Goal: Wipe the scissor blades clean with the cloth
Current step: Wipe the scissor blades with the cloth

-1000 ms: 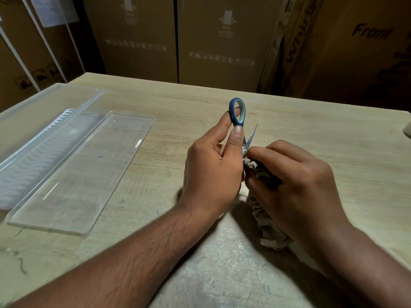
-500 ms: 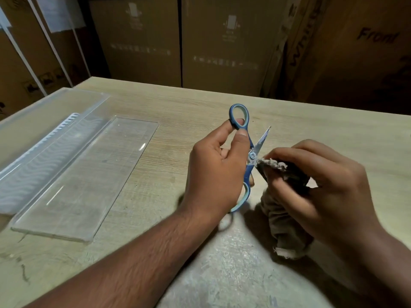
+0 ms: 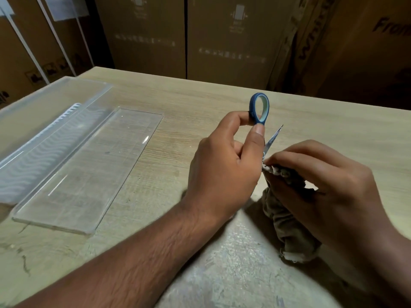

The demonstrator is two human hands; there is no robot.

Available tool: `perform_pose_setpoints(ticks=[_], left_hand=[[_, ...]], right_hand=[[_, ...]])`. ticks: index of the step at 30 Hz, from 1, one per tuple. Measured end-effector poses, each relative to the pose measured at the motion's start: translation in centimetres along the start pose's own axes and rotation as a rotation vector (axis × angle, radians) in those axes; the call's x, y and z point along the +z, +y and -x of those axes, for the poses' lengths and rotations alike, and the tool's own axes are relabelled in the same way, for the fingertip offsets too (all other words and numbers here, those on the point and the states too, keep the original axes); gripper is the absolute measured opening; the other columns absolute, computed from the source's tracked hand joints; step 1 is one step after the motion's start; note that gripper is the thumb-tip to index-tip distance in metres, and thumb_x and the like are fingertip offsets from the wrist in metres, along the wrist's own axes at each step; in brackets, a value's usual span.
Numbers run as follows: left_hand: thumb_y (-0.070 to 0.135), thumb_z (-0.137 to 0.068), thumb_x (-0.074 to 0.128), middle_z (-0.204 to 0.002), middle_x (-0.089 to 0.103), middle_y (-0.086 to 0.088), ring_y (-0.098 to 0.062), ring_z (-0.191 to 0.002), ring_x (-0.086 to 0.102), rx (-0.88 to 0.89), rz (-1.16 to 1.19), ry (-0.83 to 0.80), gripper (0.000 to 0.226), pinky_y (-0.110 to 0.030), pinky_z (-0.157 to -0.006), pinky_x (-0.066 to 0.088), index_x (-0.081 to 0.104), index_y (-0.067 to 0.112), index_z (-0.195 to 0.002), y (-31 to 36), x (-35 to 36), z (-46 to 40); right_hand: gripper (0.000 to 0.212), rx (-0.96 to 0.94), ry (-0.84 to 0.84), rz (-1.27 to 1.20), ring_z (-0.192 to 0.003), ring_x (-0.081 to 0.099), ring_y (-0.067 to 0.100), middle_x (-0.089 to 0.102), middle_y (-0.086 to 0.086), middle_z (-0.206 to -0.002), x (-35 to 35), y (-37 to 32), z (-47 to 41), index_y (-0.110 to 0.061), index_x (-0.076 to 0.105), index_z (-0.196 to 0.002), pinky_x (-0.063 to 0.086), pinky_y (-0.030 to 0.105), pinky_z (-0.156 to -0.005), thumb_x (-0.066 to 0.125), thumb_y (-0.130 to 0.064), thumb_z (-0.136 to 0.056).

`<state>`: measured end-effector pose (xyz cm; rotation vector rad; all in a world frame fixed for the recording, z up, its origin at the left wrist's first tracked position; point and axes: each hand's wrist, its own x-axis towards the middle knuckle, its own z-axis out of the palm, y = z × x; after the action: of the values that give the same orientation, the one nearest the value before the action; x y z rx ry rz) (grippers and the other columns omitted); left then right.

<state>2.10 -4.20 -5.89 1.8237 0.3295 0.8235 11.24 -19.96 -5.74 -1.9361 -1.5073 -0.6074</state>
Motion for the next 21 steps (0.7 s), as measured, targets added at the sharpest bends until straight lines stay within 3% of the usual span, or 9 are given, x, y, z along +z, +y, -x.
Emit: perform_pose_setpoints(ticks=[5,10,14,21], left_hand=[[0.034,-0.108,0.057,-0.062,0.073,-0.001,-0.012,-0.044,0.067,-0.053,0.046,0.049,0.006,-0.038,-0.046,0.059,0.061,0.033,-0.113,0.2,-1.1,-0.8],[0.032,-0.109,0.056,-0.072,0.077,-0.003,-0.015,-0.047,0.070,-0.148,0.091,-0.044,0.011,-0.035,-0.048,0.060,0.064,0.027,-0.115,0.1,-1.6,-1.4],[0.030,-0.109,0.056,-0.051,0.065,0.007,-0.012,-0.041,0.062,-0.167,0.050,-0.216,0.013,-0.026,-0.046,0.051,0.066,0.023,-0.116,-0.1,-1.3,-1.4],[0.024,-0.111,0.054,-0.046,0.063,0.004,-0.013,-0.038,0.059,-0.261,0.127,-0.274,0.016,-0.022,-0.044,0.046,0.062,0.013,-0.121,-0.4,-1.6,-1.7]], right_hand=[[0.021,-0.072,-0.141,0.015,-0.086,0.068,0.024,0.070,0.007,-0.105,0.2,-0.6,0.1,-0.005,0.078,-0.115,0.058,0.040,-0.070,0.069,-0.016,-0.099],[0.021,0.001,-0.059,-0.022,-0.091,0.069,0.021,0.071,0.006,-0.108,-0.1,-0.2,0.0,-0.006,0.078,-0.116,0.058,0.035,-0.076,0.071,-0.016,-0.099],[0.024,-0.017,-0.056,0.013,-0.097,0.070,0.022,0.073,0.011,-0.112,-0.5,0.3,-0.3,-0.003,0.077,-0.119,0.058,0.037,-0.079,0.068,-0.011,-0.098],[0.024,-0.126,-0.150,0.041,-0.097,0.073,0.029,0.074,0.010,-0.116,-0.6,0.4,-0.4,-0.006,0.078,-0.121,0.061,0.045,-0.076,0.065,-0.011,-0.101]])
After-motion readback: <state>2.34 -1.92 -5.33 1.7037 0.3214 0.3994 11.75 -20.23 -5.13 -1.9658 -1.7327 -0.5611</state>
